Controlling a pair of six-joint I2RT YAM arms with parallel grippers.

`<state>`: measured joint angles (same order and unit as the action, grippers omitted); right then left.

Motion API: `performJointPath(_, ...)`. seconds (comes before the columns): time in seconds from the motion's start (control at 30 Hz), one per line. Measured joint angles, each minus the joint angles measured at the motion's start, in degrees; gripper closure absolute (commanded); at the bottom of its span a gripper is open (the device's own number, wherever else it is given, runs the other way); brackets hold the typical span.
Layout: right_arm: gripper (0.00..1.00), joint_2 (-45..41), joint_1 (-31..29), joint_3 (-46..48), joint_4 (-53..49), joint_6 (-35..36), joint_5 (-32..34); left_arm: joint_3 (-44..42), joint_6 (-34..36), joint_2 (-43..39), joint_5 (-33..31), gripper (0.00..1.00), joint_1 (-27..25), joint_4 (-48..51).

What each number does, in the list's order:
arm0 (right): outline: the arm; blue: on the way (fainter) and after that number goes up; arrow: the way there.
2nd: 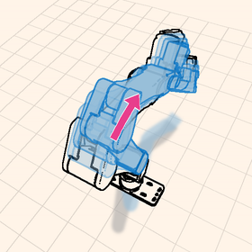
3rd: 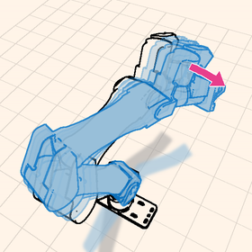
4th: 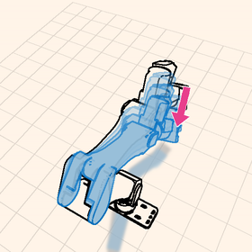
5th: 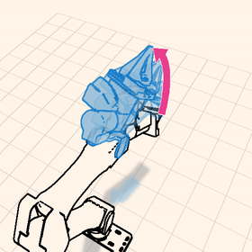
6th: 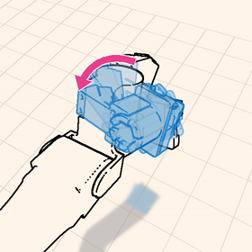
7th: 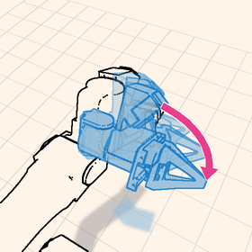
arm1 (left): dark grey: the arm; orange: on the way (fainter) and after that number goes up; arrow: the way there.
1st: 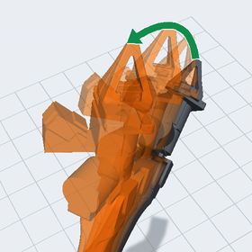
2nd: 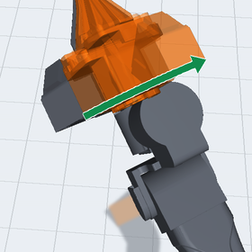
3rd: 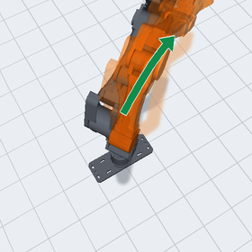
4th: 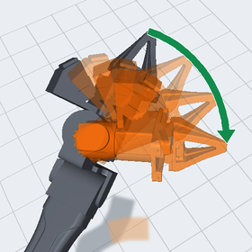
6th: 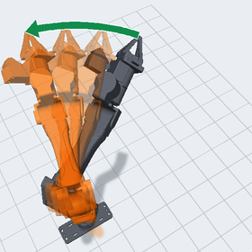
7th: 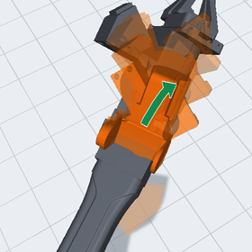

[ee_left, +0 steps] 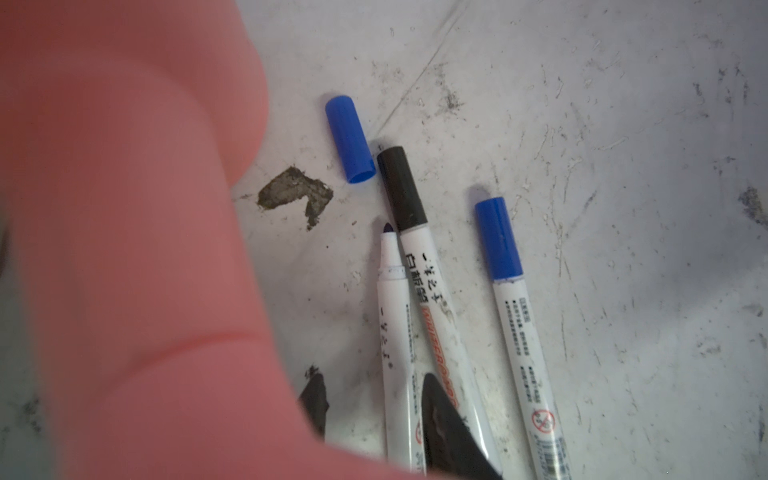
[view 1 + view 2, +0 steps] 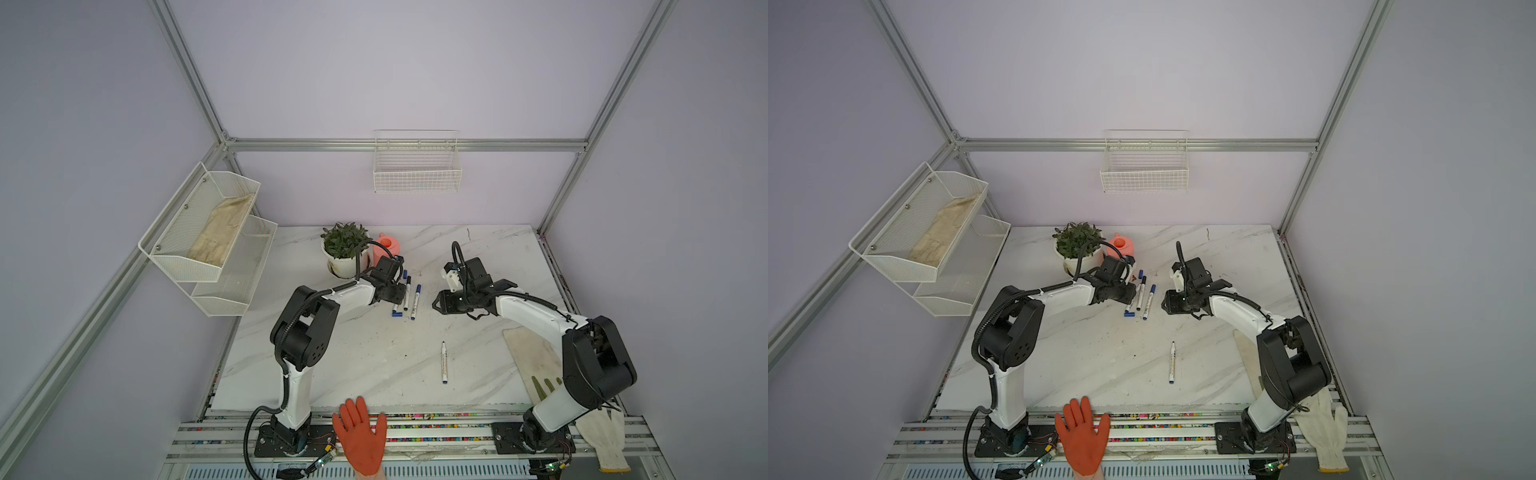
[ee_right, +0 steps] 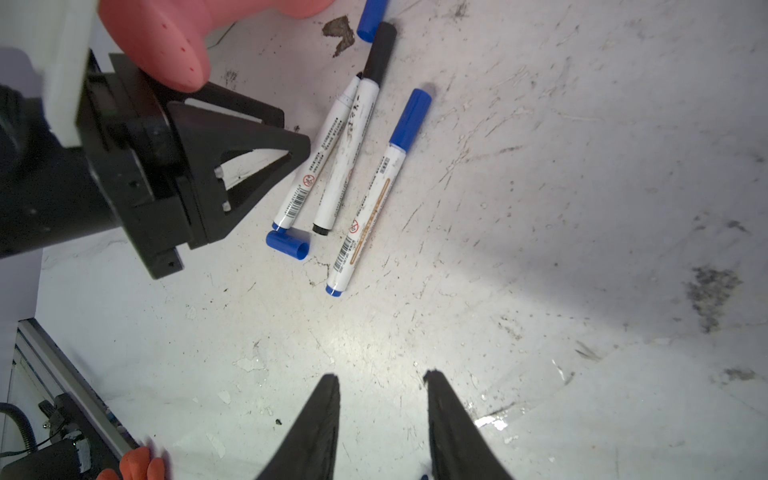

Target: Insert the pens into the pen caps

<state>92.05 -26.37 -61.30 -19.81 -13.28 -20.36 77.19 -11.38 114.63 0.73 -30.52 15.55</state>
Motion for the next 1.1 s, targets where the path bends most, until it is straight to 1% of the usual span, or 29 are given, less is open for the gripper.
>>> performJointPath(0.7, 0.62, 0.00, 0.00, 0.00, 0.98, 0.52, 0.33, -0.96, 0.00, -0.63, -0.39, 0.63, -1.16, 3.23)
performJointPath(1.1, 0.63, -0.02, 0.00, 0.00, 1.22, 0.50, 0.87, -0.96, 1.11, -0.55, -1.90, 0.67, -2.16, 7.32)
